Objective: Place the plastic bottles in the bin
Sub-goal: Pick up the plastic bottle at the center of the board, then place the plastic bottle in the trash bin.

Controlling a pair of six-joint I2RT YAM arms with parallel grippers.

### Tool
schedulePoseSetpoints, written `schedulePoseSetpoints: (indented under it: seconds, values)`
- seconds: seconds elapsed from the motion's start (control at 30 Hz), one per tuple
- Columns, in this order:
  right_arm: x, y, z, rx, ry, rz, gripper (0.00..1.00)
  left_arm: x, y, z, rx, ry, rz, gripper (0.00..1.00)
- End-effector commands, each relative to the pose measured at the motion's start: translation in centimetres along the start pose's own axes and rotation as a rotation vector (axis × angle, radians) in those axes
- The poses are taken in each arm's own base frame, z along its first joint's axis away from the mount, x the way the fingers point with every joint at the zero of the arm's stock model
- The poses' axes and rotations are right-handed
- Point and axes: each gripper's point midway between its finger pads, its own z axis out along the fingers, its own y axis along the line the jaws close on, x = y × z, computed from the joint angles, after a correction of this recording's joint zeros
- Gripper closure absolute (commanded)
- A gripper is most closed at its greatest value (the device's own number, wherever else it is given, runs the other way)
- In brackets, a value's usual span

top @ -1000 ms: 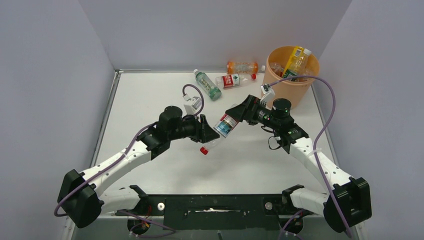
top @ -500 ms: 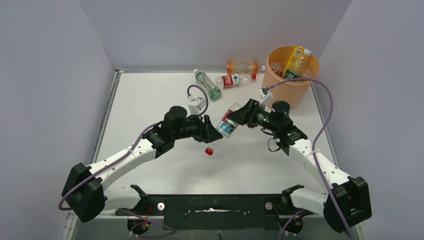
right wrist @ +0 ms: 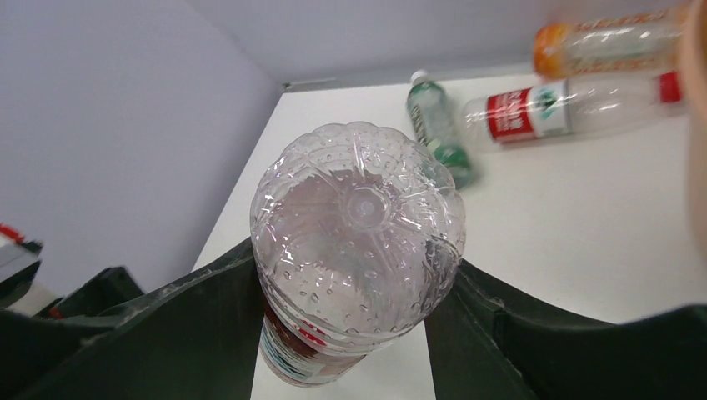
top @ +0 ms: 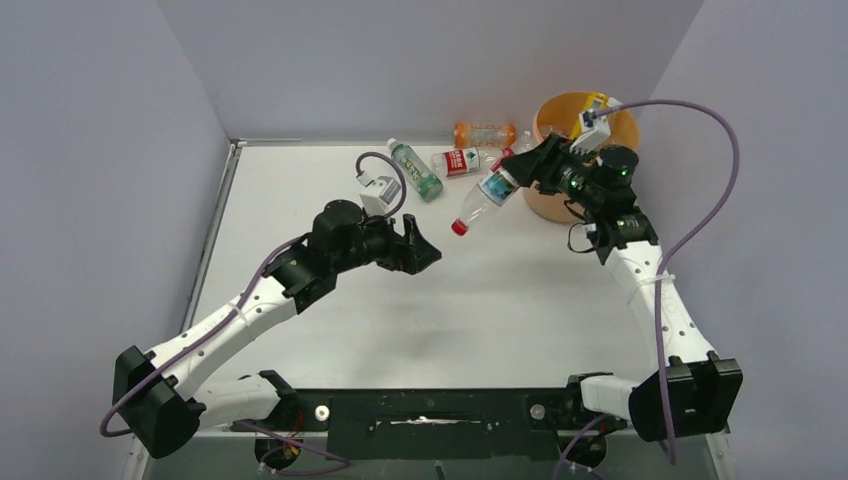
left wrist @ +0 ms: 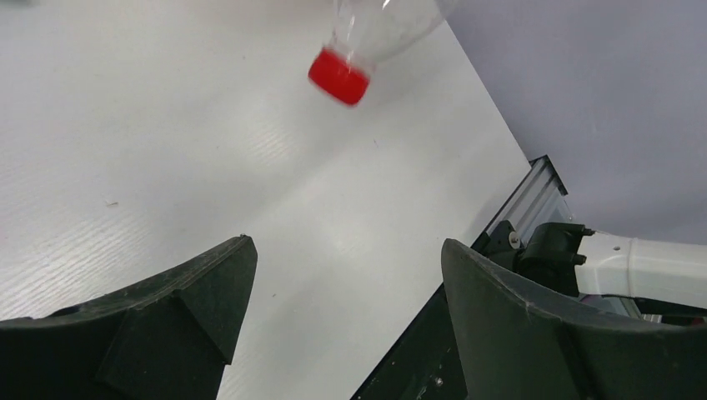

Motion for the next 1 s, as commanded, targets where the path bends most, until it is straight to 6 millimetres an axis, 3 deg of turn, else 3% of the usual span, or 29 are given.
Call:
schedulePoseSetpoints:
  seconds: [0.0,0.2,0.3,0.4,0.63,0.97]
  values:
    - [-7.1,-1.8,-0.5,0.087,-0.125,-0.125,0.47,-3.8,-1.4,-2.5,-0.03,-0.104,0.053,0.18]
    - [-17.4,-5.3,-3.0,0.21,-0.334,-0.166,0.46,-2.7,-0.7,-2.5,-0.036,-0.085,0.044,0.17]
    - [-20.9,-7.0,-4.5,0.248,-0.43,-0.162,0.45,-2.0,-0.5,-2.0,-0.031,-0.069,0.033,0.17]
    - [-23.3,-9.0,-5.3,0.299,-0.491,-0.168,0.45,-1.7,-0.7,-1.7,-0.01,-0.068,0.021,0.17]
    - [-26.6,-12.3,-6.6,0.404,-0.594,-0.212,0.43,-1.2,-0.5,-1.4,-0.005,-0.053,0.019,0.17]
    - [-27.8,-15.8,-5.7,0.507,-0.614,-0.249,0.42,-0.6,-0.1,-1.7,-0.013,-0.046,0.018,0.16]
